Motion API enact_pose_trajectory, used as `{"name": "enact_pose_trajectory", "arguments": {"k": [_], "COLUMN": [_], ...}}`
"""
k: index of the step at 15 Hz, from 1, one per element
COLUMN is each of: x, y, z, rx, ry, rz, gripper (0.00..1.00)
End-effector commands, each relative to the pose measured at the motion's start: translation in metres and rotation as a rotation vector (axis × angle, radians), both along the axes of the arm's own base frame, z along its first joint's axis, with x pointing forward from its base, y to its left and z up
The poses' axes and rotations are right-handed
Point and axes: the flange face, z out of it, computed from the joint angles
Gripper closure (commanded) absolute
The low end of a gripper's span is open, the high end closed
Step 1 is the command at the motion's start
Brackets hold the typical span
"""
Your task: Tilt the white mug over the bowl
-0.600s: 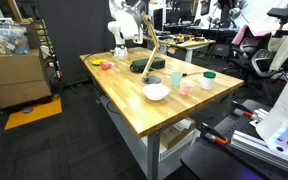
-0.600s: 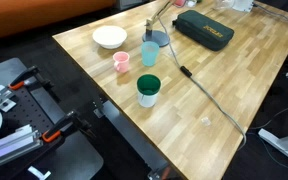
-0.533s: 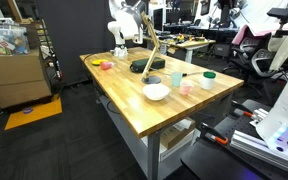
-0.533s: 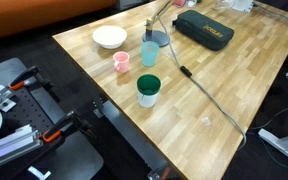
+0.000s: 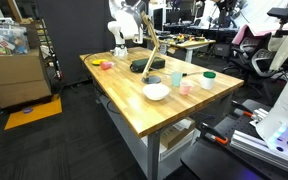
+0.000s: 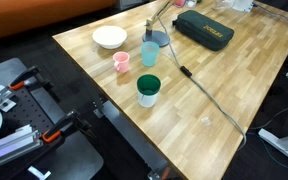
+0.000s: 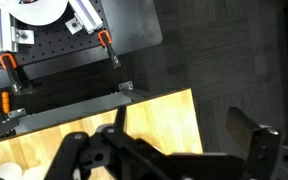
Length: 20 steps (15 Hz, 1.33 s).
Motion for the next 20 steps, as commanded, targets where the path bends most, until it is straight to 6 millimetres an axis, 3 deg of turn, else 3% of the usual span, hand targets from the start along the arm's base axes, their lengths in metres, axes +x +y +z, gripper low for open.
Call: {"name": "enact_pose_trajectory", "arguments": {"k": [1,10,11,12,13,14,16,18,19,20], "x": [0.004,0.005,0.008,-0.035,0.001,-0.002,0.01,0.029,0.016,0.023], "y": [-0.021,-0.03,-0.039,-0.082,-0.111,-0.089,-0.103,-0.098,-0.098,-0.097], "z": [-0.008,-0.012,-0.016,-0.017,-0.006,-0.031,-0.043,-0.052,-0.048,-0.054], "rx": [0.033,0.01,-0.003,-0.016,-0.005,-0.046,-0.011,0.007,-0.005,-0.002], "ry": [0.005,0.015,0.014,0.104,0.09,0.076,0.068,0.078,0.063,0.071], "rz": [-0.104,-0.114,-0.163,0.008,0.053,-0.175,-0.288,-0.401,-0.309,-0.347], "gripper": [0.0,0.0,0.0,0.0,0.0,0.0,0.0,0.0,0.0,0.0]}}
